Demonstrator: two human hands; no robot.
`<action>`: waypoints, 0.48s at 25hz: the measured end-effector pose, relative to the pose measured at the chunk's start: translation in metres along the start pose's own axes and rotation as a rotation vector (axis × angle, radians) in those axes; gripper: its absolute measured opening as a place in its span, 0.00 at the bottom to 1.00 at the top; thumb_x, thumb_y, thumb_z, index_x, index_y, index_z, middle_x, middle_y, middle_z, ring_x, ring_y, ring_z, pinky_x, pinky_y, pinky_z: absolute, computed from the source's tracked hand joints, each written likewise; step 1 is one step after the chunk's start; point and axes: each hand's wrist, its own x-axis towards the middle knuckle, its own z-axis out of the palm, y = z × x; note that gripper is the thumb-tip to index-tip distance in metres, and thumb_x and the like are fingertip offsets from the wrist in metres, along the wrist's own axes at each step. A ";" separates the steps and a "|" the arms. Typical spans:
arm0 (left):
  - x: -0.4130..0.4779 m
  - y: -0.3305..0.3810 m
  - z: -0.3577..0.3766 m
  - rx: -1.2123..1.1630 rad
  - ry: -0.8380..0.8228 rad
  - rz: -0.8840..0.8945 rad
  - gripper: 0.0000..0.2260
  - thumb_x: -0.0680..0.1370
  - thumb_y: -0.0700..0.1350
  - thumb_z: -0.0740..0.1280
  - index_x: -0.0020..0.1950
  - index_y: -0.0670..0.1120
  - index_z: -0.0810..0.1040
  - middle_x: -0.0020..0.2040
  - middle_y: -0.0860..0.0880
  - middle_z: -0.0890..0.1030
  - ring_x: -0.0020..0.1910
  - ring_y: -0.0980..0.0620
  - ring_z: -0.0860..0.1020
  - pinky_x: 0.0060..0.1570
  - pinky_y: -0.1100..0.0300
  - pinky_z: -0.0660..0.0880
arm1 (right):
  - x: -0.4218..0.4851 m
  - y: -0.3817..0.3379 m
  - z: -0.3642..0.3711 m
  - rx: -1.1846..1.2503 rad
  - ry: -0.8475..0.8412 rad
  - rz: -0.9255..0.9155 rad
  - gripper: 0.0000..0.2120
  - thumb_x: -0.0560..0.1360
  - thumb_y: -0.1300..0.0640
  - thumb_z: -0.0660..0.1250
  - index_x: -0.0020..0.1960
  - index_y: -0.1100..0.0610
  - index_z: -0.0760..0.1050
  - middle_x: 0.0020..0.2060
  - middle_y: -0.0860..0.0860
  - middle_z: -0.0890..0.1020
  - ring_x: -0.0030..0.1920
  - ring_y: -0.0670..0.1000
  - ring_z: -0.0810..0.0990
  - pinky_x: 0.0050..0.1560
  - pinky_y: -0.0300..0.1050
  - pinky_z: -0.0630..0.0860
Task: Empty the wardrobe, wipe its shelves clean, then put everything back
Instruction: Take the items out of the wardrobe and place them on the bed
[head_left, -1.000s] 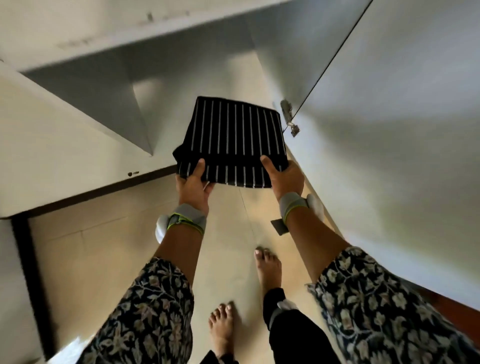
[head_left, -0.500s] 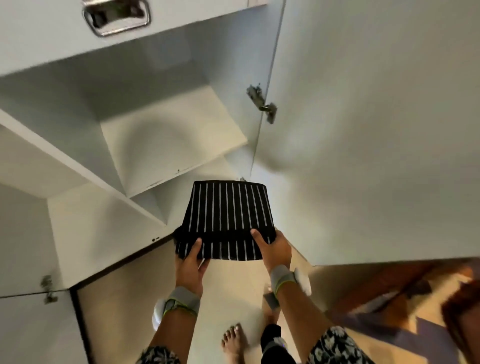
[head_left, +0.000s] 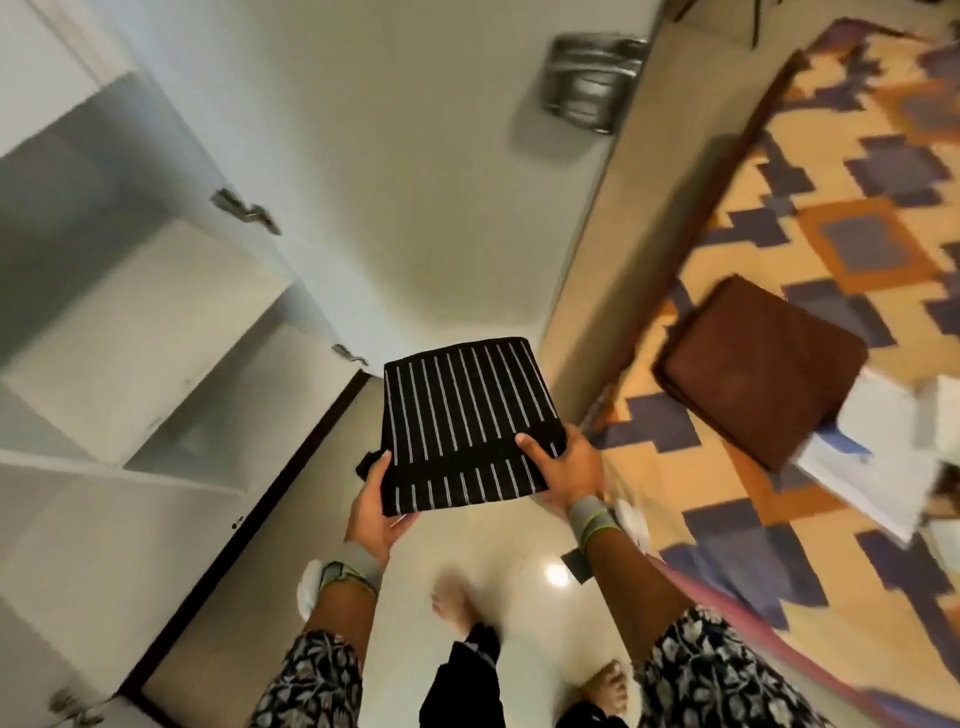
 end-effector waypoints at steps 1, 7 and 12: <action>-0.002 -0.005 0.012 0.112 -0.013 0.001 0.20 0.73 0.58 0.69 0.59 0.48 0.75 0.55 0.45 0.80 0.56 0.45 0.77 0.53 0.51 0.77 | -0.002 0.009 -0.016 0.001 0.002 0.004 0.26 0.67 0.41 0.73 0.58 0.56 0.76 0.54 0.53 0.83 0.55 0.54 0.81 0.58 0.48 0.77; -0.057 -0.111 0.142 0.514 -0.179 0.183 0.19 0.75 0.51 0.70 0.63 0.46 0.74 0.54 0.45 0.80 0.48 0.47 0.79 0.48 0.53 0.77 | -0.043 0.114 -0.171 0.131 0.190 0.079 0.27 0.67 0.40 0.73 0.58 0.55 0.75 0.52 0.52 0.83 0.54 0.53 0.81 0.57 0.49 0.78; -0.117 -0.234 0.245 0.697 -0.397 0.243 0.27 0.72 0.50 0.72 0.69 0.45 0.71 0.63 0.43 0.77 0.59 0.42 0.77 0.62 0.47 0.72 | -0.101 0.218 -0.314 0.222 0.438 0.120 0.26 0.68 0.41 0.73 0.58 0.56 0.75 0.51 0.50 0.83 0.51 0.50 0.81 0.50 0.39 0.76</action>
